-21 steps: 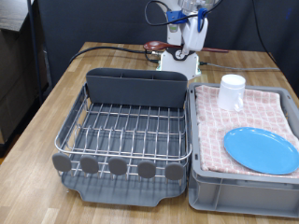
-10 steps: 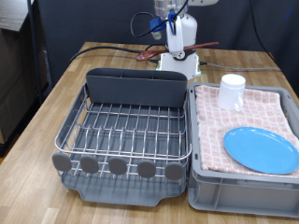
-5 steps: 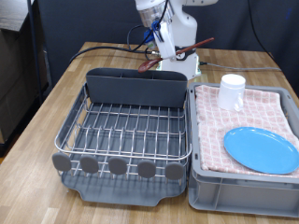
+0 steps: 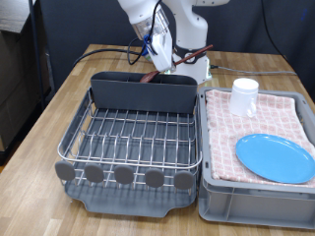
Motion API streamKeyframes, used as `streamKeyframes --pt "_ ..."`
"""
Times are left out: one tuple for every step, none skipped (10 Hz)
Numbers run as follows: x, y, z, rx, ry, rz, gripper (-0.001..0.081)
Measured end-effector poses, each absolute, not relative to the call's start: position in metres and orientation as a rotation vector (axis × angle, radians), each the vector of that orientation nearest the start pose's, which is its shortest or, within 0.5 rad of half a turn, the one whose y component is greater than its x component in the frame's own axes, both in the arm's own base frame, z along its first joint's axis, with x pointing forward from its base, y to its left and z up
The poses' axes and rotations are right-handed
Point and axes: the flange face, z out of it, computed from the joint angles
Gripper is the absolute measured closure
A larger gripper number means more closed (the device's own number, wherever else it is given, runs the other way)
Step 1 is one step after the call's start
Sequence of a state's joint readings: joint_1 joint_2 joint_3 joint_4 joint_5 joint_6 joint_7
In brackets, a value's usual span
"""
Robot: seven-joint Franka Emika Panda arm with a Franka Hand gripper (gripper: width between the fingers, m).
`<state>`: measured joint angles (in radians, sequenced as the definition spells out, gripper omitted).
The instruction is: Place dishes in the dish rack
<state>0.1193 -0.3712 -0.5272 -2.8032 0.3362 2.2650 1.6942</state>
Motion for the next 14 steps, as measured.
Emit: streamKeyframes --pt "0.326 -0.116 0.283 -1.168 2.639 0.628 0.0716" --pt "0.326 -0.121 0.279 -1.151 2.643 0.613 0.0716" --pt "0.326 -0.126 0.275 -1.134 2.649 0.593 0.0716" --pt "0.326 -0.13 0.272 -1.126 2.657 0.577 0.0716" --pt "0.326 -0.131 0.27 -1.12 2.665 0.565 0.0716" --pt "0.326 -0.133 0.268 -1.117 2.671 0.554 0.064" --pt "0.328 -0.133 0.269 -1.118 2.671 0.544 0.0472" --pt "0.328 -0.133 0.268 -1.121 2.673 0.543 0.0472" --pt "0.329 -0.132 0.268 -1.125 2.676 0.538 0.0292" --pt "0.331 -0.131 0.269 -1.137 2.687 0.516 0.0292" --pt "0.333 -0.128 0.27 -1.159 2.711 0.486 0.0124" --pt "0.336 -0.124 0.271 -1.175 2.741 0.45 0.0033" --pt "0.339 -0.118 0.273 -1.185 2.774 0.412 0.0033" --pt "0.343 -0.112 0.276 -1.189 2.805 0.376 0.001"
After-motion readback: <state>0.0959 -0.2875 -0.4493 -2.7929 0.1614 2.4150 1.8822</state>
